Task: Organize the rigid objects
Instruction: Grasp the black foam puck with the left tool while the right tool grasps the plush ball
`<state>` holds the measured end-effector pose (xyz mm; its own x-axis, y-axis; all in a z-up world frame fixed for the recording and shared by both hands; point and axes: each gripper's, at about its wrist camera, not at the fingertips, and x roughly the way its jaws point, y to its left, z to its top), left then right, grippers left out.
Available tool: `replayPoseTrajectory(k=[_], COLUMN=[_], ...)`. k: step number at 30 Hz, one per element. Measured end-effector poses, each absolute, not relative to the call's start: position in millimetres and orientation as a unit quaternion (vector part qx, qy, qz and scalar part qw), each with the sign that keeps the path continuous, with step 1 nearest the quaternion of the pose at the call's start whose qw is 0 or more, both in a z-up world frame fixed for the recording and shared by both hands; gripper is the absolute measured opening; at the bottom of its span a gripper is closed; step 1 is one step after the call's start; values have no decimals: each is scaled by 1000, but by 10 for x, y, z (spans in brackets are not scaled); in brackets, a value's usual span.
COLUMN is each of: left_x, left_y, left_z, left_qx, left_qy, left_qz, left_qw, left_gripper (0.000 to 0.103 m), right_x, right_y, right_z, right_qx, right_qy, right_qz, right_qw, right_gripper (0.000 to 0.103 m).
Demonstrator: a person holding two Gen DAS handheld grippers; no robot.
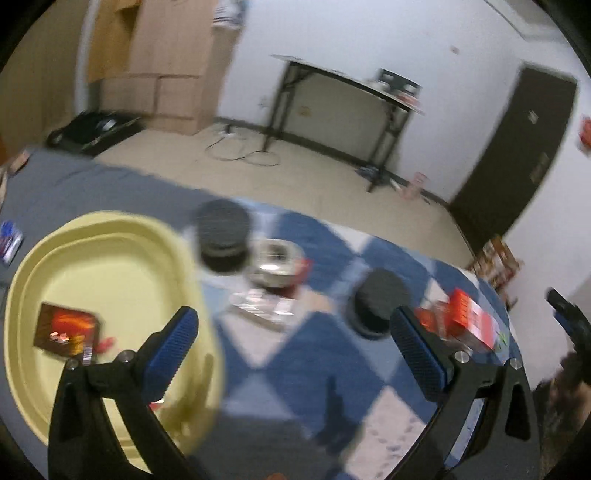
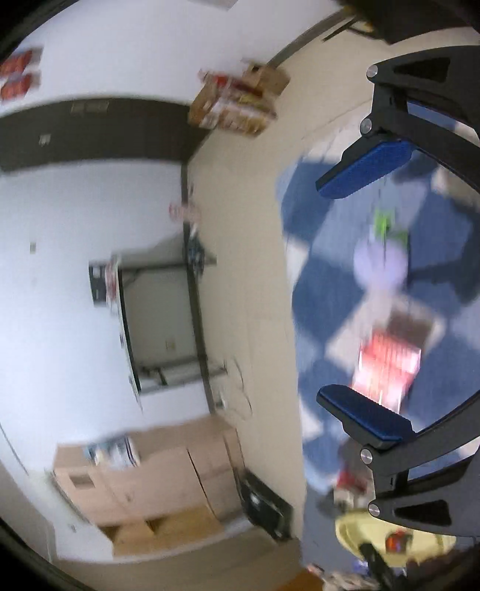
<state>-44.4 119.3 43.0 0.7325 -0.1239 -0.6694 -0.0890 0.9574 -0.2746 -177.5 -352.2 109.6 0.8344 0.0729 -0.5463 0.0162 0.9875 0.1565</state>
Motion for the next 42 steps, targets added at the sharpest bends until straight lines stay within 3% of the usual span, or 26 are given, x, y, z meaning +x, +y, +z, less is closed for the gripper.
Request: replayPoseTrajectory(k=[5, 9, 13, 20, 42], left_x=[-240, 60, 124, 284, 466], left_y=[514, 309, 325, 246, 192], left_z=[603, 608, 359, 50, -253], left_qx=[-61, 9, -29, 19, -12], left_qy=[373, 381, 381, 417, 418], left_qz=[-59, 1, -53, -48, -56], left_qw=[924, 925, 922, 908, 907], left_gripper=[103, 103, 103, 103, 103], right_x=[-1494, -1165, -1050, -901, -674], right_y=[-4154, -4417, -4326, -3928, -3641], right_z=[680, 559, 561, 493, 175], right_qx=[169, 196, 134, 74, 53], right_qy=[348, 386, 407, 424, 456], right_qz=[29, 25, 15, 61, 96], right_qw=[922, 901, 903, 901, 883], right_gripper=[103, 103, 103, 103, 99])
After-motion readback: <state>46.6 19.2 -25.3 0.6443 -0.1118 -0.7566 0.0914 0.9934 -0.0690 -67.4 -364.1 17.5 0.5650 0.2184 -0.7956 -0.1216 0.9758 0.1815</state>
